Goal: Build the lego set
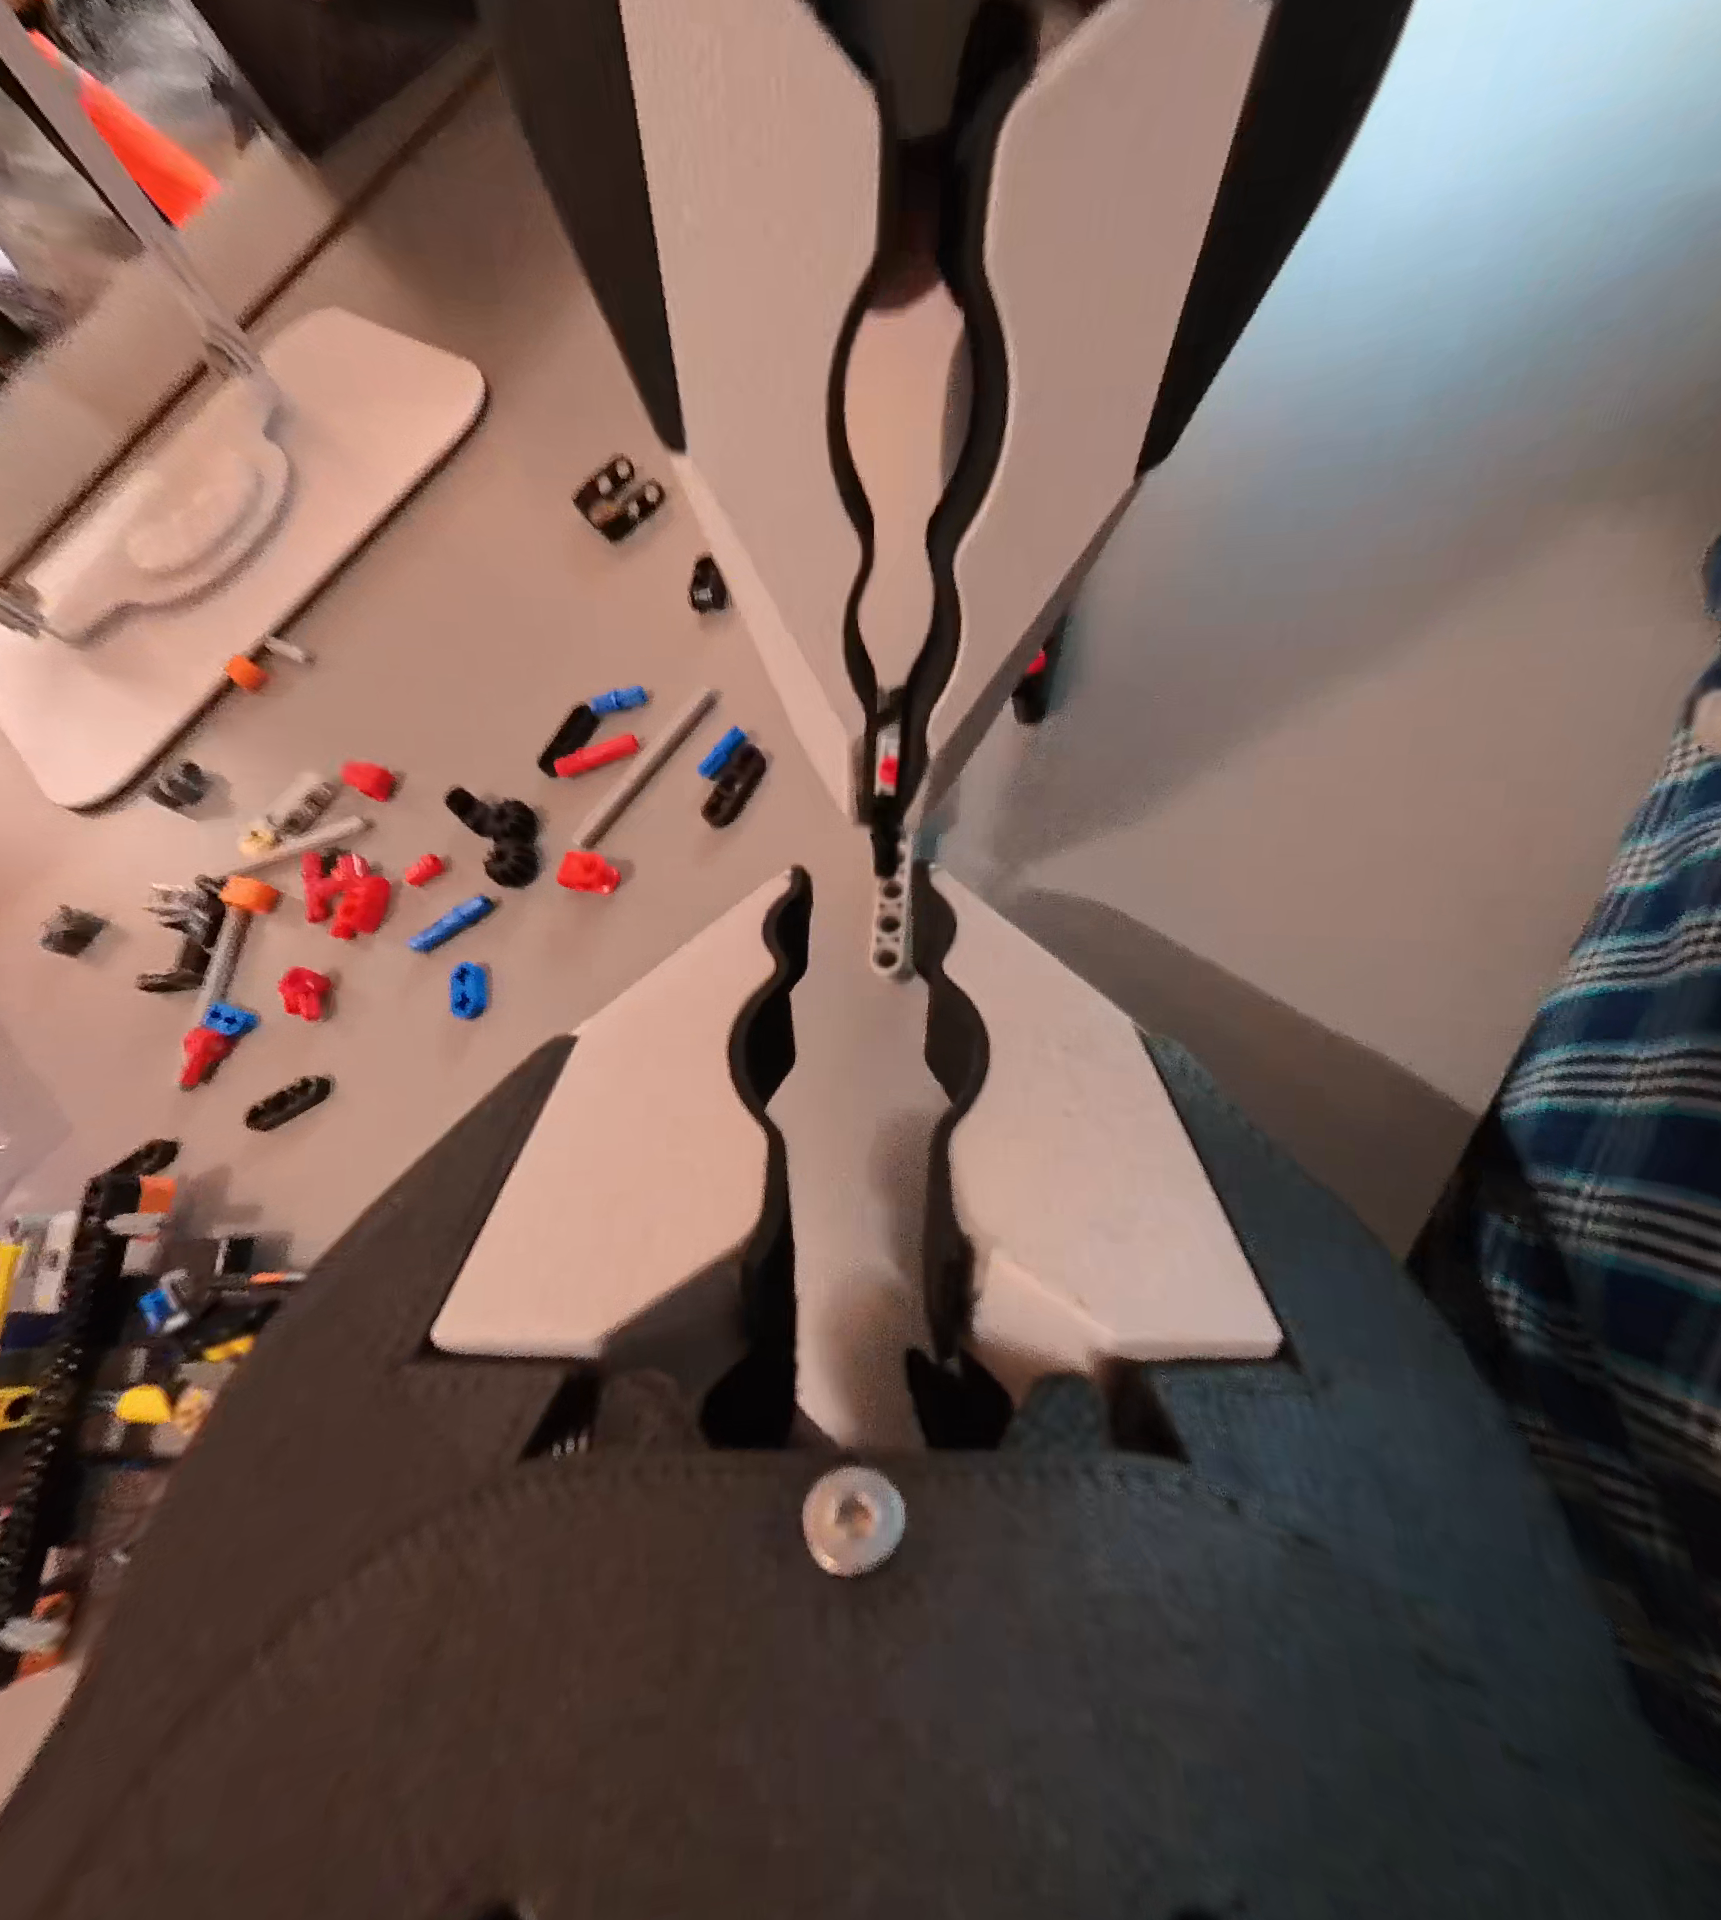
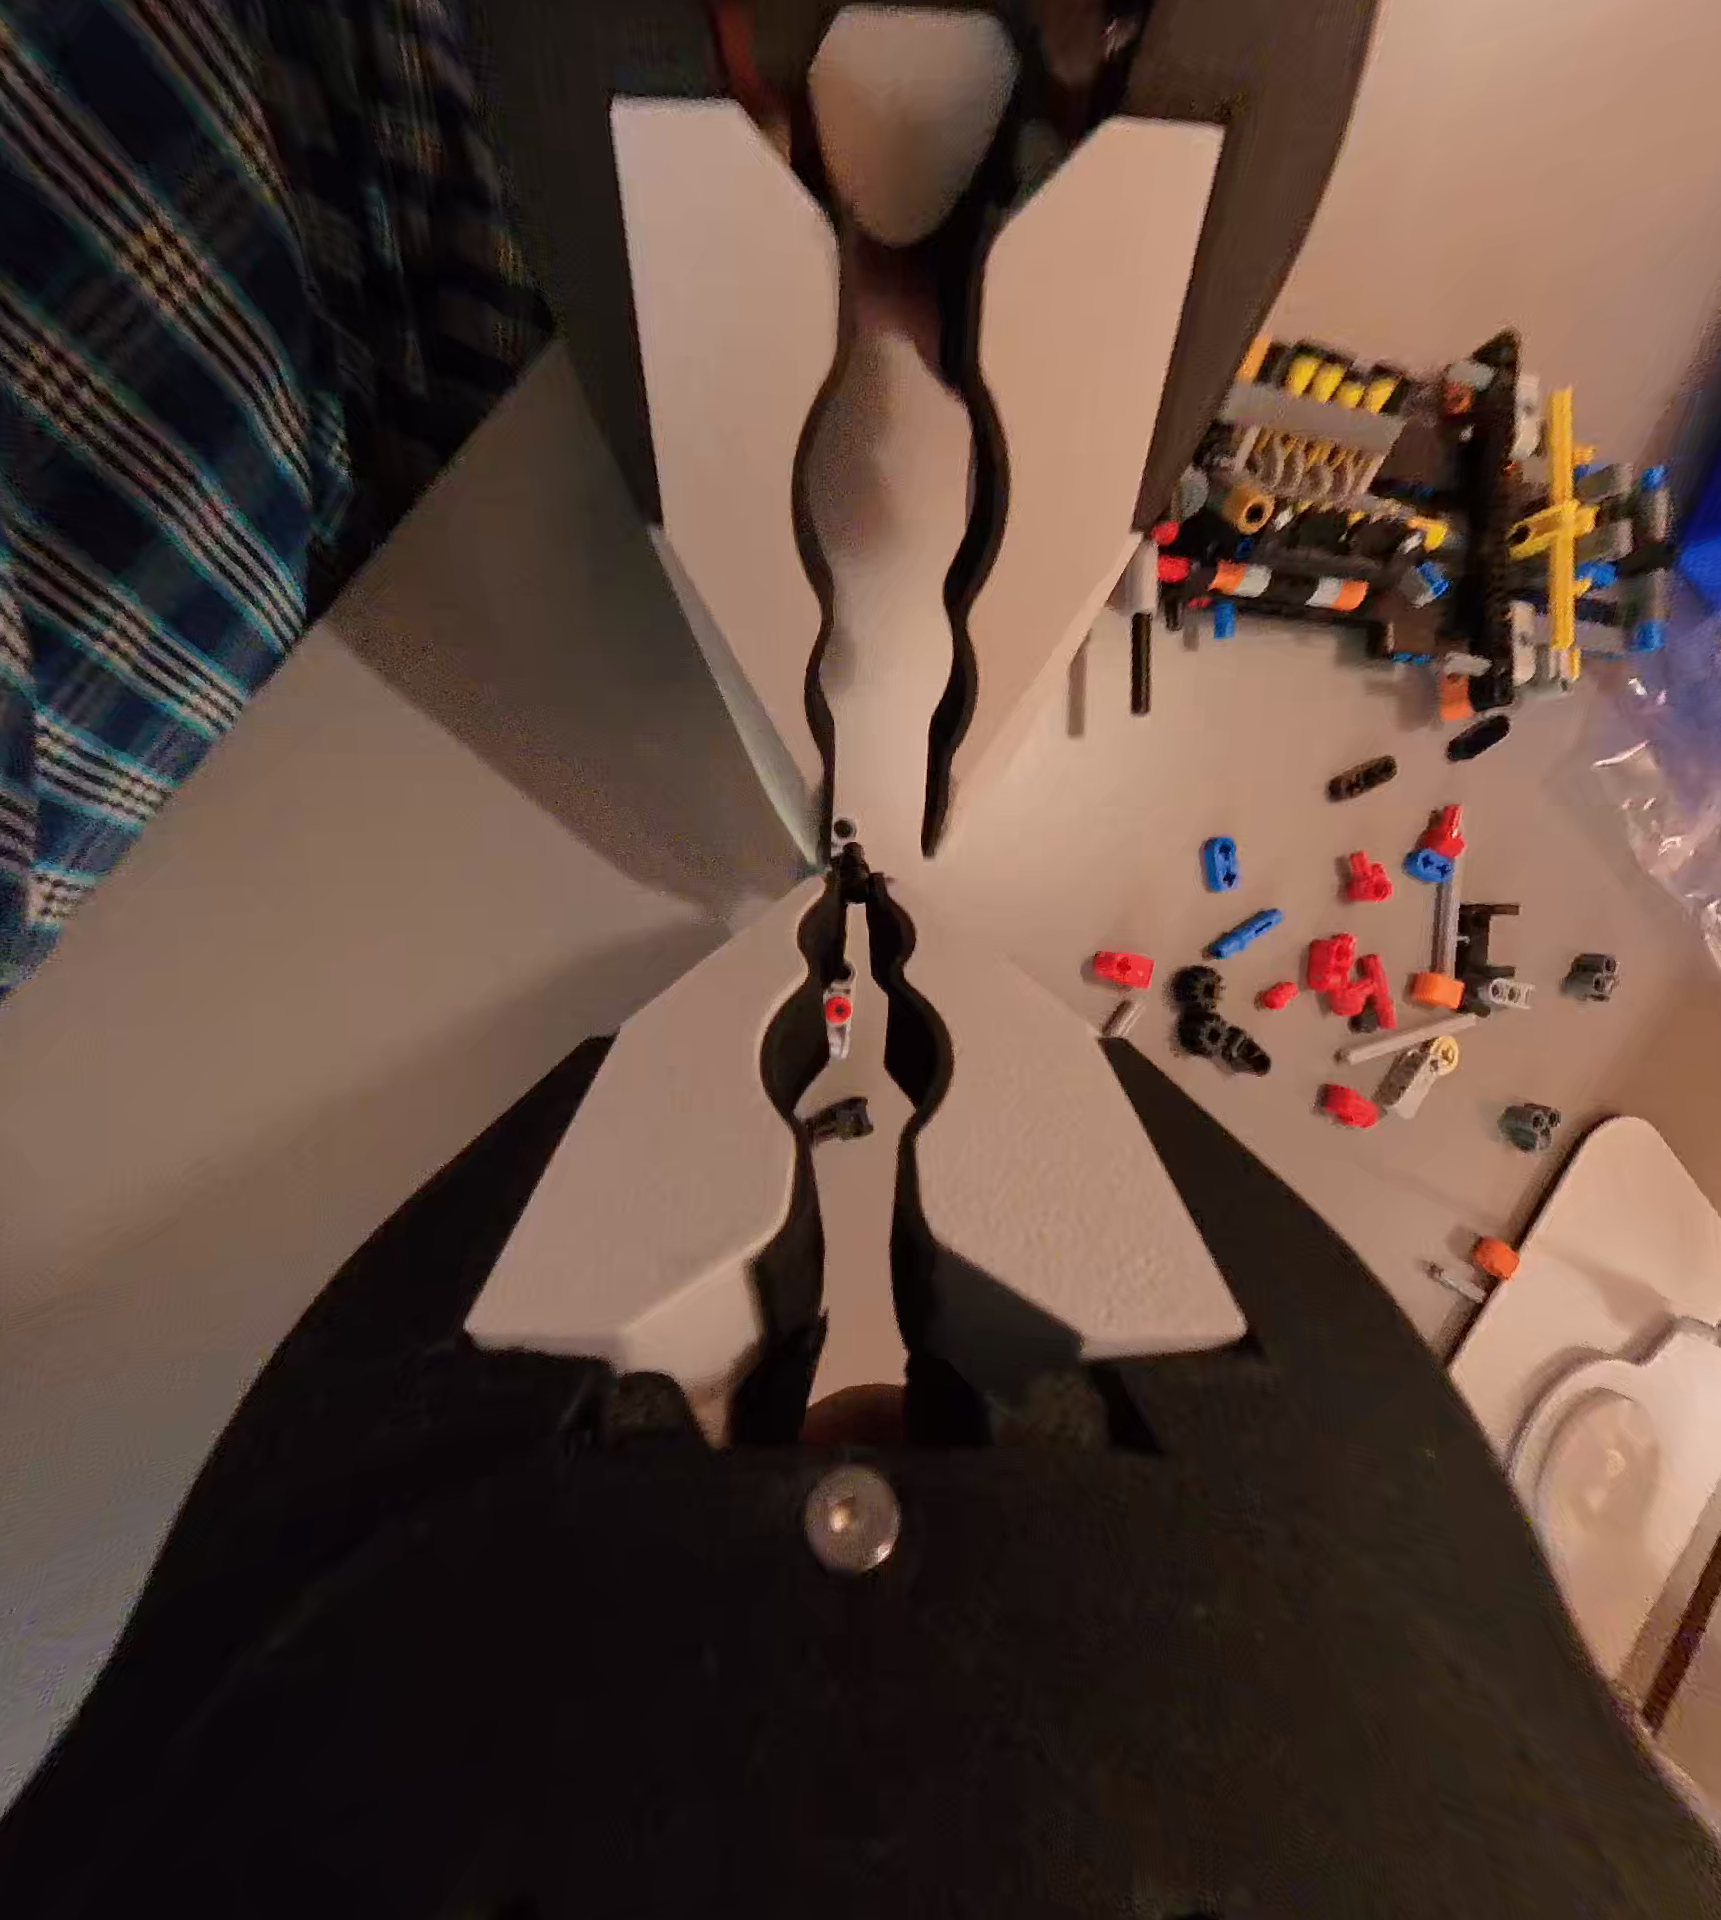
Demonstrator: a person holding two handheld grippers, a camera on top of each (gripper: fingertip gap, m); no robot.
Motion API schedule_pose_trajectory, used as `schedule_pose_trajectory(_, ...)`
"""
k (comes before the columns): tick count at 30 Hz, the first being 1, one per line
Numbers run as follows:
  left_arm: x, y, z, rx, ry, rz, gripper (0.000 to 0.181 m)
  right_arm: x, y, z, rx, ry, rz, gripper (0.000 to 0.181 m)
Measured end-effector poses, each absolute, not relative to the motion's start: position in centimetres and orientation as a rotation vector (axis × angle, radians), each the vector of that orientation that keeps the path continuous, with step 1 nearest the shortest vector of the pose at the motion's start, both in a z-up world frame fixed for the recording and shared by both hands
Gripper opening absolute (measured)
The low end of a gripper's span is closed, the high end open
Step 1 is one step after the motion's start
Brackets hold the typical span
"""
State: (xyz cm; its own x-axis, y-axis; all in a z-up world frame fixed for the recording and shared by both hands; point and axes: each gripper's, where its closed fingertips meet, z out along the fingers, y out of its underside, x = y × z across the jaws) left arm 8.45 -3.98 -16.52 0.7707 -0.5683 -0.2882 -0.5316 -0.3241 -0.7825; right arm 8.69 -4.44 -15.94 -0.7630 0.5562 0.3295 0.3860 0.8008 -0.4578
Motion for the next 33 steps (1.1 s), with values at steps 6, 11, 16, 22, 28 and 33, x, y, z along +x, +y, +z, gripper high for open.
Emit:
schedule_pose_trajectory(6,8.7,-3.9,-15.0,-1.906,0.831,0.05,0.008,8.4,-4.7,-14.4,-0.836,-2.441,0.736,0.002)
schedule_pose_trajectory(11,8.8,-3.6,-14.3,-1.858,0.825,0.127,0.004,8.4,-4.4,-13.7,-0.957,-2.362,0.873,0.001)
schedule_pose_trajectory(16,8.7,-3.5,-13.8,-1.836,0.786,0.118,0.003,8.3,-4.3,-13.2,-1.025,-2.284,0.94,0.002)
schedule_pose_trajectory(22,8.9,-3.6,-13.9,-1.85,0.748,0.023,0.003,8.4,-4.4,-13.2,-0.871,-2.287,0.787,0.003)
schedule_pose_trajectory(28,9.2,-3.7,-13.9,-1.85,0.751,-0.035,0.003,8.7,-4.5,-13.3,-0.754,-2.346,0.695,0.002)
schedule_pose_trajectory(33,8.7,-4.2,-14.6,-1.924,0.736,-0.058,0.017,9.0,-3.9,-13.8,-0.744,-2.4,0.6,0.001)
